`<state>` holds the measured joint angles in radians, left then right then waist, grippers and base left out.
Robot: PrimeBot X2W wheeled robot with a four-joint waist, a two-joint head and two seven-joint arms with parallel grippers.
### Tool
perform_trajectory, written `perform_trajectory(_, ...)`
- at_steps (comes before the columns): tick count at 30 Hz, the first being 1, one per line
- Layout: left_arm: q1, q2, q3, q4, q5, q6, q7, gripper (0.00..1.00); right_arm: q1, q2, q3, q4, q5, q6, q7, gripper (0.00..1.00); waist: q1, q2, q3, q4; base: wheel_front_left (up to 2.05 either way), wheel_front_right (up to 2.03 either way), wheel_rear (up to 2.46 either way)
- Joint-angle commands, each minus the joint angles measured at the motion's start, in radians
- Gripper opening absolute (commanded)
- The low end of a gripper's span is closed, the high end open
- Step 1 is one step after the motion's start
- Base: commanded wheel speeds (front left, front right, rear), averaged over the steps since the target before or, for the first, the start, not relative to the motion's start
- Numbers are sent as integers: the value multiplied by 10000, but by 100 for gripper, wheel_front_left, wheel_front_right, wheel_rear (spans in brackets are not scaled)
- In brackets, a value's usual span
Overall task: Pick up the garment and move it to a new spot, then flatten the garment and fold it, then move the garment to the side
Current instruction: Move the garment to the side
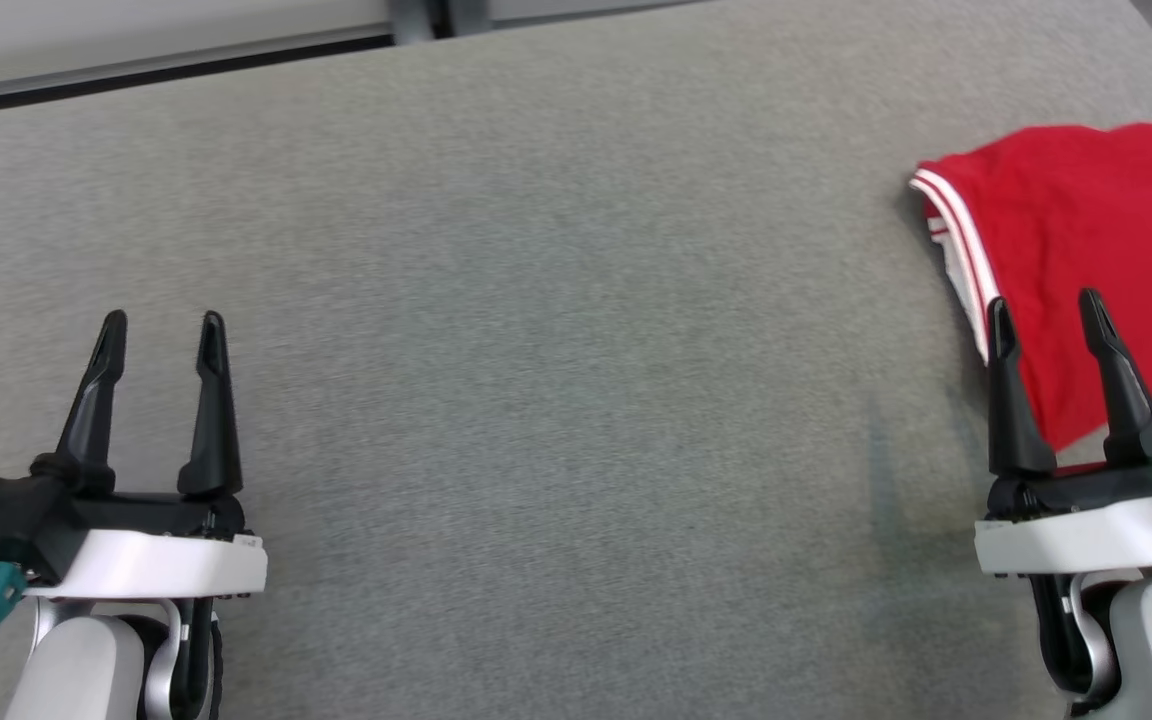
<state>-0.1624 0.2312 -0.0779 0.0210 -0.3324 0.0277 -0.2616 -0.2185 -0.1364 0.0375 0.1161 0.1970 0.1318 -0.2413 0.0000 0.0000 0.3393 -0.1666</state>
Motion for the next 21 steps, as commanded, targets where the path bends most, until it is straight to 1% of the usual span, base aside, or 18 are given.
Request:
perform_trajectory(1, 86, -81, 95, 27, -50, -25, -33, 100, 180, -29, -86, -96, 45, -22, 62, 100, 0, 0, -304, 437, 0, 0, 0)
perform_trajectory(4, 227, -243, 280, 114, -158, -177, -24, 100, 517, 88, 0, -392, 38, -21, 265, 100, 0, 0, -566, 855, 0, 0, 0)
perform_trajectory(9, 703, -381, 439, 427, -158, -439, -25, 100, 1085, 72, 34, -710, 51, -21, 611, 100, 0, 0, -1147, 1201, 0, 0, 0)
perform_trajectory(15, 1472, -419, 332, 888, -73, -682, -26, 100, 1963, 82, -154, -931, 116, -22, 1057, 100, 0, 0, -2121, 1254, 0, 0, 0)
perform_trajectory(18, 1914, -465, 248, 1104, -119, -709, 8, 100, 2396, 49, -197, -995, 195, -16, 1213, 100, 0, 0, -2663, 1205, 0, 0, 0)
perform_trajectory(21, 2275, -491, 207, 1216, -153, -614, 60, 100, 2788, -39, -185, -1045, 240, -16, 1405, 100, 0, 0, -3161, 1153, 0, 0, 0)
